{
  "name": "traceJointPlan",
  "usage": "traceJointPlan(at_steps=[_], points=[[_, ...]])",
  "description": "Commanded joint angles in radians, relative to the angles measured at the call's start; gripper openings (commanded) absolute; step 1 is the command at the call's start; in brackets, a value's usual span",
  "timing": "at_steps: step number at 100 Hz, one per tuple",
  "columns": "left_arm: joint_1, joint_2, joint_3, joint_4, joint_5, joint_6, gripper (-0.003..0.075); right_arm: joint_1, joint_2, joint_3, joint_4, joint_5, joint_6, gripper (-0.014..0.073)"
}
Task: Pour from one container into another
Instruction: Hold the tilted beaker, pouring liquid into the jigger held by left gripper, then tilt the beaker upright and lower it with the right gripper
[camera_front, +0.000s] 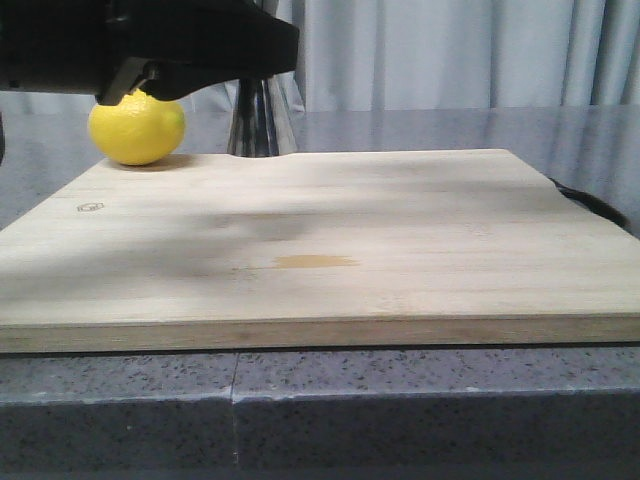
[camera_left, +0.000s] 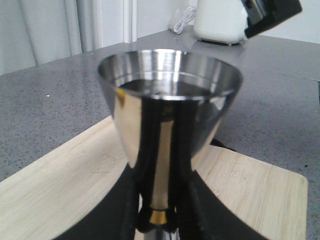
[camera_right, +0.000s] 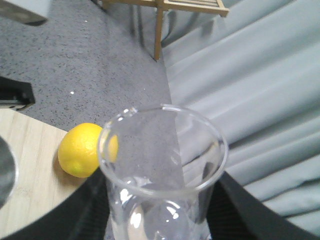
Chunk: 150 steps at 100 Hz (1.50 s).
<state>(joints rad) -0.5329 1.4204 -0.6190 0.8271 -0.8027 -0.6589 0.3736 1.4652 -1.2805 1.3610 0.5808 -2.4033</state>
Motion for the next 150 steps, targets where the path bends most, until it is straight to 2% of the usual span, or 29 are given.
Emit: traceJointPlan(at_steps=[1,16,27,42,56,86,118,150], points=[[0.002,-0.035,-0.03,-0.039,-0.074,-0.005,-0.0019,-0.003,-0.044,-0.035,0.059,-0.068,0.129,0.0225],[0.002,-0.035,-0.03,-0.039,-0.074,-0.005,-0.0019,-0.005,-0.044,-0.035,0.063,-0.149,0.293,0.0225],[0.002,-0.035,-0.03,-0.039,-0.074,-0.005,-0.0019,-0.024,-0.034,-0.035,0.069,-0.155,0.354,0.0225],[0.002,-0.035,-0.03,-0.039,-0.074,-0.005,-0.0019,-0.088,-0.015,-0.027,0.144,-0.135,0.424,0.0225],[0.002,-0.035,-0.03,-0.039,-0.074,-0.005,-0.0019,-0.172,-0.013,0.038,0.247,-0.047,0.424,0.0225],[0.002,-0.035,-0.03,-0.039,-0.074,-0.005,-0.0019,-0.303,-0.013,0.209,0.267,0.064,0.423,0.0225],[0.002,-0.035,-0.03,-0.039,-0.074,-0.005,-0.0019,-0.314,0.006,0.321,0.292,0.119,0.328,0.0225],[0.002,-0.035,-0.03,-0.039,-0.074,-0.005,-0.0019,-0.314,0.124,0.348,0.467,0.167,0.14,0.0225]])
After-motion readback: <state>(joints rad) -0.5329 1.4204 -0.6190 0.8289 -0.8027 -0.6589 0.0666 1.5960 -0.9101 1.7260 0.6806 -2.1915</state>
